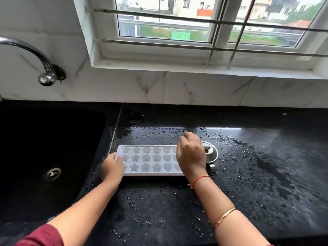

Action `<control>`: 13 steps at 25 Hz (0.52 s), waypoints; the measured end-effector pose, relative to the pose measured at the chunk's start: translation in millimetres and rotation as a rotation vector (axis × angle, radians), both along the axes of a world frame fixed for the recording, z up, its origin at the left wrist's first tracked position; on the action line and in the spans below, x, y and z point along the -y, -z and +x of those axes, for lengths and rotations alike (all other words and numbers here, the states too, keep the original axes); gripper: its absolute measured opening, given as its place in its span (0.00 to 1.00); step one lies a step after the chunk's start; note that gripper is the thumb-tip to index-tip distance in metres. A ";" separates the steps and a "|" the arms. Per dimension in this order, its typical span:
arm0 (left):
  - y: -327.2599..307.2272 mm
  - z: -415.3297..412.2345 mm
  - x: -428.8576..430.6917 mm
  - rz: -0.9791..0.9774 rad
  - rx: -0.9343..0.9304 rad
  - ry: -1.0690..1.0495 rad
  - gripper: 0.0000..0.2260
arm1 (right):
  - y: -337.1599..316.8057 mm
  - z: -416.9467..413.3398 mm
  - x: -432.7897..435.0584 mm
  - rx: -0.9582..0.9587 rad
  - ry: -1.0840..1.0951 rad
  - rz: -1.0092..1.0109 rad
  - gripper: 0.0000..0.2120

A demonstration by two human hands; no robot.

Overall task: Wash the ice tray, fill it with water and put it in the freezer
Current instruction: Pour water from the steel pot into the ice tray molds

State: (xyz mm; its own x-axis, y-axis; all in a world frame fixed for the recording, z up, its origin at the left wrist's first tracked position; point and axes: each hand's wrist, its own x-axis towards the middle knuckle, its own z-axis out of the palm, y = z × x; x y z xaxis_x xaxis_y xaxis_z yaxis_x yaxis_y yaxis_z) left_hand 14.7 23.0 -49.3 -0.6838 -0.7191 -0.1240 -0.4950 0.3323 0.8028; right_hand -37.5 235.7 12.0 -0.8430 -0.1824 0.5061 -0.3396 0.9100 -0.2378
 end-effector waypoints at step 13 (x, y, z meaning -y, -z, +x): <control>6.2 3.9 2.8 0.001 -0.013 0.055 0.15 | 20.8 39.6 -54.7 0.261 0.404 -0.861 0.25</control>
State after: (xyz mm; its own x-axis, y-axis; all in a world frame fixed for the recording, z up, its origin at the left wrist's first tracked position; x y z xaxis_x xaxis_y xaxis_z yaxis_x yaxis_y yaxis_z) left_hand 18.6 20.2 -55.5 -0.7238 -0.6803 -0.1154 -0.4653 0.3577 0.8097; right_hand 2.1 290.5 -8.8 -0.8649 0.4874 0.1201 0.1160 0.4269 -0.8968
